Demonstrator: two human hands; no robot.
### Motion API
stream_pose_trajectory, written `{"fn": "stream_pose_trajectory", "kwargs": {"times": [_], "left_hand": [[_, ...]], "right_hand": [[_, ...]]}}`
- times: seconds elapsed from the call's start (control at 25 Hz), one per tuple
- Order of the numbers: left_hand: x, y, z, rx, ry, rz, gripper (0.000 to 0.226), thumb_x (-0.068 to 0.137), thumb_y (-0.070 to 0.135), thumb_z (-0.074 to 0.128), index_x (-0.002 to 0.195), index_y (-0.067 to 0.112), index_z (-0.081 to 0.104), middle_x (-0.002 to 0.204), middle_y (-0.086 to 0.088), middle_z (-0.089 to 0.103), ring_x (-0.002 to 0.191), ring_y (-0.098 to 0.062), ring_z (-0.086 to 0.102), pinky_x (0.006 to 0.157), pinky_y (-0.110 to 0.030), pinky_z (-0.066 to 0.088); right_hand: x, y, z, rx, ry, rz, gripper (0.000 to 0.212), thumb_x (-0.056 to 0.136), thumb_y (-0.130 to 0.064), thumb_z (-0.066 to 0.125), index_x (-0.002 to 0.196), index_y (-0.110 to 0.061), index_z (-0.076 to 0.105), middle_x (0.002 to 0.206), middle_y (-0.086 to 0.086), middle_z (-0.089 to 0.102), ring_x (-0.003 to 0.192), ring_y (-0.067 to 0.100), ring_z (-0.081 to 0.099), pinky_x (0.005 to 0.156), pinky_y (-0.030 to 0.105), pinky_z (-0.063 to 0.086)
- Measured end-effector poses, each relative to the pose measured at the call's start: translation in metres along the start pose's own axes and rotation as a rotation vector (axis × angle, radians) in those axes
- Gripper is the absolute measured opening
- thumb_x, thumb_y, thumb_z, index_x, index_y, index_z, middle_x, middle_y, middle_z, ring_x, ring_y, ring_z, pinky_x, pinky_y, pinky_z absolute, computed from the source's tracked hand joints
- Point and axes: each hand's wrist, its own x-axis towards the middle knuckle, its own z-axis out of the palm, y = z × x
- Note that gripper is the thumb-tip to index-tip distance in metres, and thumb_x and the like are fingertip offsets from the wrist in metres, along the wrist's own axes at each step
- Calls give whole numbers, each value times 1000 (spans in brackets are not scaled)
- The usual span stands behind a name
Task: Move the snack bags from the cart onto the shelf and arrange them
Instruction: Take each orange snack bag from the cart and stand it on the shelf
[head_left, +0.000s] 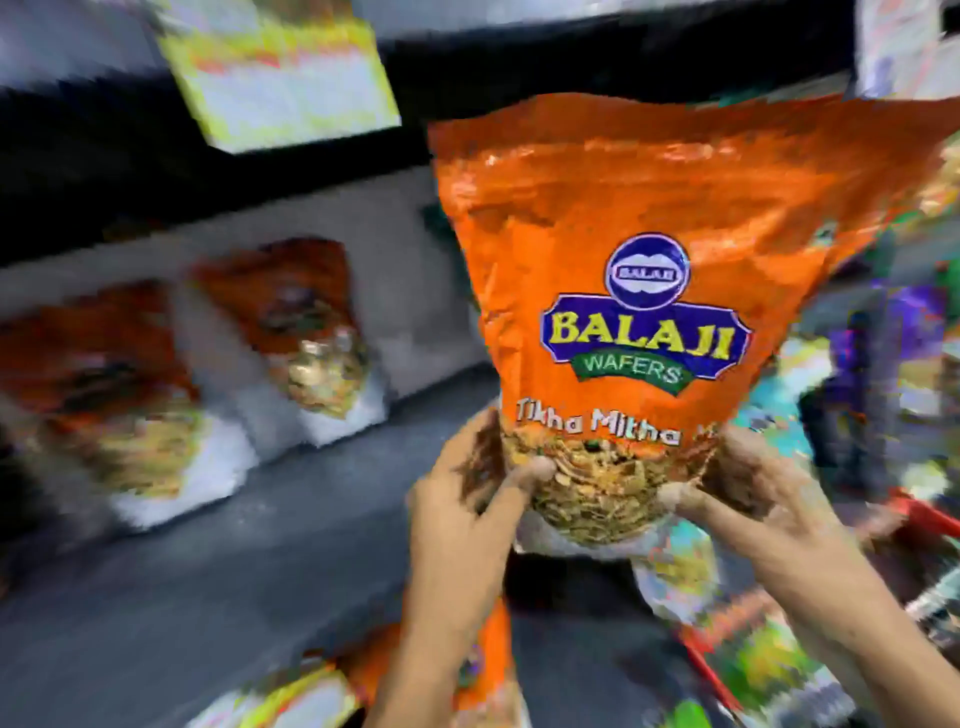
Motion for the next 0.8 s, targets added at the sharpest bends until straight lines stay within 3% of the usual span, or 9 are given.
{"fn": "stream_pose_trajectory", "kwargs": {"times": [0.12,0.32,0.44,0.56,0.64,0.8], "left_hand": [[-5,46,-99,130,207,101,36,70,32,80,104,40,70,105,18,76,96,4,70,75,-6,51],[-38,76,-222,272,476,120,39,68,29,72,106,34,68,99,23,76,94,7,70,72,-4,51],[-44,64,-278,308,616,47,30,74,24,72,102,33,69,99,17,78,98,-2,71,75,-9,54],[-29,41,-318,397,680,-25,27,85,12,68,110,22,67,106,-1,77,105,-20,71,92,-36,57],[-16,29,-339,454,745,-68,32,87,19,68,119,15,64,111,-8,74,107,-25,69,99,-50,51],[-8,6,-362,498,818,-129,44,83,39,64,121,17,63,110,-5,74,104,-21,68,95,-51,53]], "right_hand": [[39,-20,97,83,-217,-101,42,75,-19,79,116,-21,70,116,-4,76,107,7,71,88,16,54],[72,-17,238,42,-516,-149,46,75,-50,75,116,-30,67,113,-10,76,106,9,71,94,42,56],[92,1,315,96,-666,-109,45,76,-50,77,116,-30,68,116,-11,75,111,8,69,99,42,54],[116,27,370,124,-750,-28,38,83,-33,76,118,-21,67,119,-5,75,115,13,68,99,35,54],[127,42,400,159,-798,52,33,87,-21,74,119,-18,65,121,-2,74,115,14,68,90,23,55],[135,57,435,140,-840,136,32,90,-12,68,121,-14,61,126,6,70,112,12,67,89,21,54]]}}
